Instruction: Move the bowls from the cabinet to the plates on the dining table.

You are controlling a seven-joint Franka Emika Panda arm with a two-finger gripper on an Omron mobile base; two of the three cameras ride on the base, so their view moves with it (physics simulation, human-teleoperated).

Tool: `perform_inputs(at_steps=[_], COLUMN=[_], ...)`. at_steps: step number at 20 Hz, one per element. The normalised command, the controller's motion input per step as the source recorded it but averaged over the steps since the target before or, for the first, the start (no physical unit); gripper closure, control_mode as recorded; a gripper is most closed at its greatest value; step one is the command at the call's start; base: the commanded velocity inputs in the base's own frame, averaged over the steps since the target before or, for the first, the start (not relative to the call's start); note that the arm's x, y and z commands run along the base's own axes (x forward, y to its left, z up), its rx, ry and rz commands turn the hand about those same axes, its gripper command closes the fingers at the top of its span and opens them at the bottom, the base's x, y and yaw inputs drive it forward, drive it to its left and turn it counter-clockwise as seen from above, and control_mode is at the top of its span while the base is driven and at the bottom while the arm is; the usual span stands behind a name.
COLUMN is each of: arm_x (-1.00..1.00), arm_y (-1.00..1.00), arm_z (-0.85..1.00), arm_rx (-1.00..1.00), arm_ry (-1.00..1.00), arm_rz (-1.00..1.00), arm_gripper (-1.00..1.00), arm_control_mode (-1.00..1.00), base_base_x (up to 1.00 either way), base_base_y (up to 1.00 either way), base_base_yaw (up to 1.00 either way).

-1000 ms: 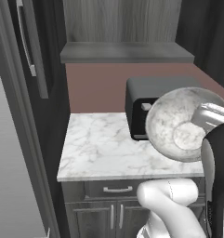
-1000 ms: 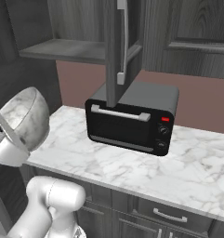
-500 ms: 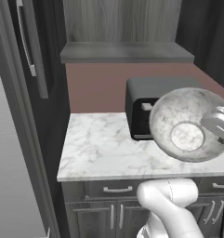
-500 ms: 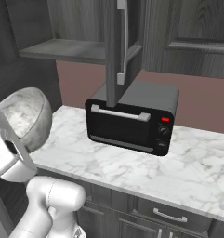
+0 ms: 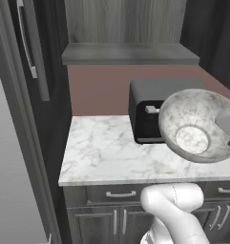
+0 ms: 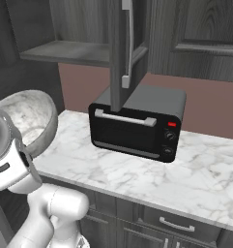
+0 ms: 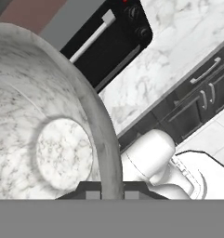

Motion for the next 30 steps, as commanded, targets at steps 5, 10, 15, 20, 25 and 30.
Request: perform_inputs(at_steps=[5,10,15,20,25,30], arm_x=[-0.01,0.0,0.0,0.0,0.0,0.0], arm_y=[0.0,0.0,0.0,0.0,0.0,0.0], arm_z=[0.0,0.0,0.0,0.0,0.0,0.0], arm_rx=[0.0,0.0,0.0,0.0,0.0,0.0], arm_ry=[0.0,0.0,0.0,0.0,0.0,0.0], arm_rz=[0.0,0.0,0.0,0.0,0.0,0.0], arm_gripper=[1.0,1.0,1.0,1.0,1.0,1.0], arm_control_mode=[1.0,1.0,1.0,1.0,1.0,1.0], base_base_x=[-0.03,-0.42,-0.65,-0.72,-0.59,-0.2], base_base_y=[0.0,0.0,0.0,0.0,0.02,0.0], base_base_yaw=[0.0,0.0,0.03,0.05,0.06,0.03])
